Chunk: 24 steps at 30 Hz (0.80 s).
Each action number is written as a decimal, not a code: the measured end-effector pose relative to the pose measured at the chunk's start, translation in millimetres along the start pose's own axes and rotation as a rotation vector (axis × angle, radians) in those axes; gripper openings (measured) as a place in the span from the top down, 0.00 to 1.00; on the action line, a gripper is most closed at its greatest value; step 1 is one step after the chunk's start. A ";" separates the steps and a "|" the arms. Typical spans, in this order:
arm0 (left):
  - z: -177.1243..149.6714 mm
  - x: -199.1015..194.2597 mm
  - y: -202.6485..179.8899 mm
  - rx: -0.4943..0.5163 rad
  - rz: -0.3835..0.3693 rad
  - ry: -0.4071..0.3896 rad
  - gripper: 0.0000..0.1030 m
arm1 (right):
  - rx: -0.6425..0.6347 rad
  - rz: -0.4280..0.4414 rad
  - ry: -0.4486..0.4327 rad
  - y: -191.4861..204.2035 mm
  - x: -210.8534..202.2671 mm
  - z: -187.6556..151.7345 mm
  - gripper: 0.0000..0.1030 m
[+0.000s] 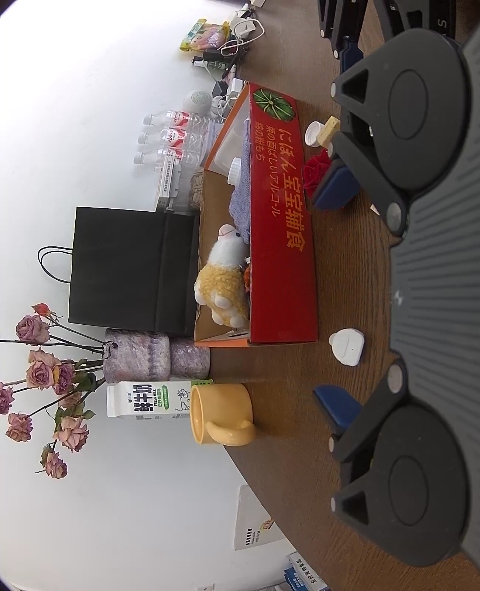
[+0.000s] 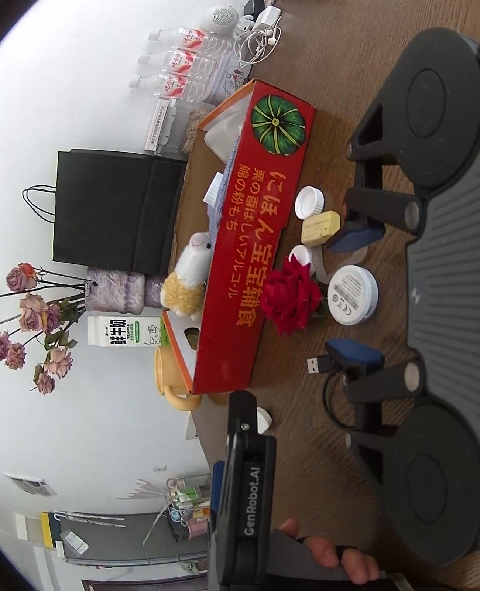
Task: Organize objects
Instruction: 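Grasp the white round puck with the right tool, then grasp the black USB cable with the left tool while the right tool holds the puck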
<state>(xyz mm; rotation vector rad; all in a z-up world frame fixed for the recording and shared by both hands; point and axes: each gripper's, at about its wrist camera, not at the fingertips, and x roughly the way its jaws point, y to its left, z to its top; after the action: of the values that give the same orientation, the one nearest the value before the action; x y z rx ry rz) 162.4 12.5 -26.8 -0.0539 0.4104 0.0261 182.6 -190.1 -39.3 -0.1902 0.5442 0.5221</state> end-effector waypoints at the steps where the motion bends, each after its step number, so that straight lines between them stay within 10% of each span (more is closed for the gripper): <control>1: -0.9 -0.4 0.5 -0.001 0.001 0.003 0.00 | -0.001 -0.001 0.008 0.8 1.2 -0.6 0.53; 24: -5.7 2.1 0.5 -0.005 0.000 0.041 0.00 | 0.052 0.004 0.015 -1.6 13.4 5.6 0.63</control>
<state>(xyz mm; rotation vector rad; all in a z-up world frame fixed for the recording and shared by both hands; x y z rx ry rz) 162.1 12.7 -32.8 -0.0599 0.4514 0.0265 195.7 -184.1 -41.7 -0.1438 0.5723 0.5105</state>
